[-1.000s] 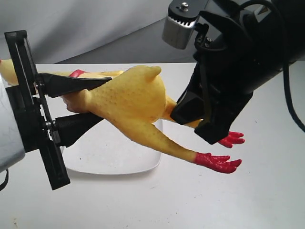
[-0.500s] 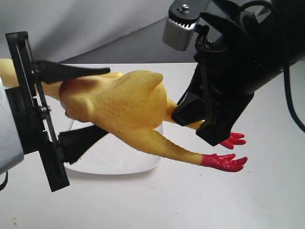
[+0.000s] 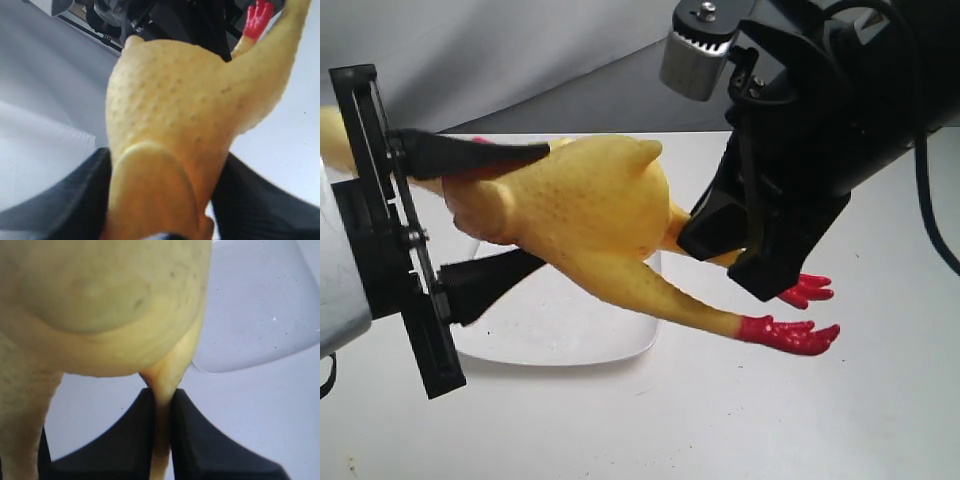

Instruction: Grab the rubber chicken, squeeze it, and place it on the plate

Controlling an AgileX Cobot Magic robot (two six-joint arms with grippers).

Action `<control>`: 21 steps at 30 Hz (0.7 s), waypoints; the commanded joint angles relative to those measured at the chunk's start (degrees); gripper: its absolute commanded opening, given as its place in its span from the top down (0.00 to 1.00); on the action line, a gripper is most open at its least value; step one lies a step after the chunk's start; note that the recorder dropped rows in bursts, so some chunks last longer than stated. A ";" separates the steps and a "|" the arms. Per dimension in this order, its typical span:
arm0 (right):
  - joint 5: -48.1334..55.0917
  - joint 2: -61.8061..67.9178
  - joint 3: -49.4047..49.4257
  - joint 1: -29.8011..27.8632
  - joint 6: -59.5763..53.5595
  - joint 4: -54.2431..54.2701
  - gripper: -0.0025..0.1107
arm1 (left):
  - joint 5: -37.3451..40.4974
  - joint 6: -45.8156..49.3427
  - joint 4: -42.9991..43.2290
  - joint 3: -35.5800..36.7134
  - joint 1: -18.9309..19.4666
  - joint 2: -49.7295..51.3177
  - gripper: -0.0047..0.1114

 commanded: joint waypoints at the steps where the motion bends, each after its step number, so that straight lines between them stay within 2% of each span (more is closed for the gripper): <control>1: -0.95 -0.44 -0.17 0.21 -0.37 1.53 0.98 | -0.46 -4.44 -0.65 -0.12 -0.35 0.04 0.94; 11: -0.95 -0.44 -0.17 0.21 -0.37 1.53 0.98 | 1.29 -4.56 -0.54 -0.12 -0.35 0.04 0.94; 13: -0.95 -0.44 -0.17 0.21 -0.37 1.53 0.98 | 3.28 -4.56 -0.54 -0.12 -0.35 0.04 0.90; 15: -0.95 -0.44 -0.17 0.21 -0.37 1.53 0.98 | 5.01 -4.56 -0.54 -0.12 -0.35 0.04 0.80; 17: -0.95 -0.44 -0.17 0.21 -0.37 1.53 0.98 | 5.14 -4.56 -0.54 -0.12 -0.35 -0.19 0.65; 19: -1.07 -0.44 -0.17 0.21 -0.37 1.53 0.98 | 4.89 -4.56 -0.83 -0.12 -0.35 -1.24 0.42; 21: -1.62 -0.44 -0.17 0.21 -0.37 1.53 0.98 | 4.91 -4.71 -3.84 -0.12 -0.35 -2.55 0.25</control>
